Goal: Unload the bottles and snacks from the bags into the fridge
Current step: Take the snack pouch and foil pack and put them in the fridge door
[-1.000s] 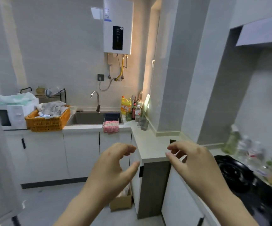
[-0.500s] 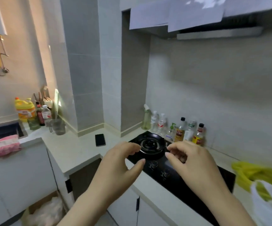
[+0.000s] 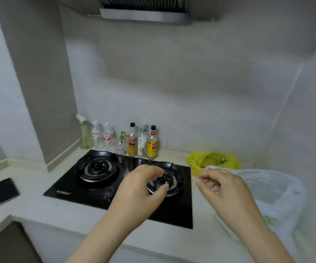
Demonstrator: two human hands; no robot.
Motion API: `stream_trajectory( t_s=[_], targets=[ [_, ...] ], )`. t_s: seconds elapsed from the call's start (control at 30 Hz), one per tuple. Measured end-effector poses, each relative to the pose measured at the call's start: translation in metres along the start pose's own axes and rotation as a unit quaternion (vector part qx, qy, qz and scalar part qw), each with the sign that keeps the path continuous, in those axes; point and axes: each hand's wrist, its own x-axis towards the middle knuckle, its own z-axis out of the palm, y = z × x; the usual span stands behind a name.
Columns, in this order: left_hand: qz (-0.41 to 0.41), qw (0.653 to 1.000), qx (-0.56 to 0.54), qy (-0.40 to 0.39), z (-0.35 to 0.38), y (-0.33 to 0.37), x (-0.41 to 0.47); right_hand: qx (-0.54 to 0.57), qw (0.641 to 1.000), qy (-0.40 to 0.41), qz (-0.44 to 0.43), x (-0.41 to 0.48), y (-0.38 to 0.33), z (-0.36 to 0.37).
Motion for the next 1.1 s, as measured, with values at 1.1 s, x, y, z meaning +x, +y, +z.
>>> stream_trajectory(
  t_s=[1.1],
  targets=[
    [0.019,0.993,-0.037,-0.113,0.249,-0.010,0.232,-0.045,0.991,0.000,0.125,0.158,0.262,-0.011]
  ],
)
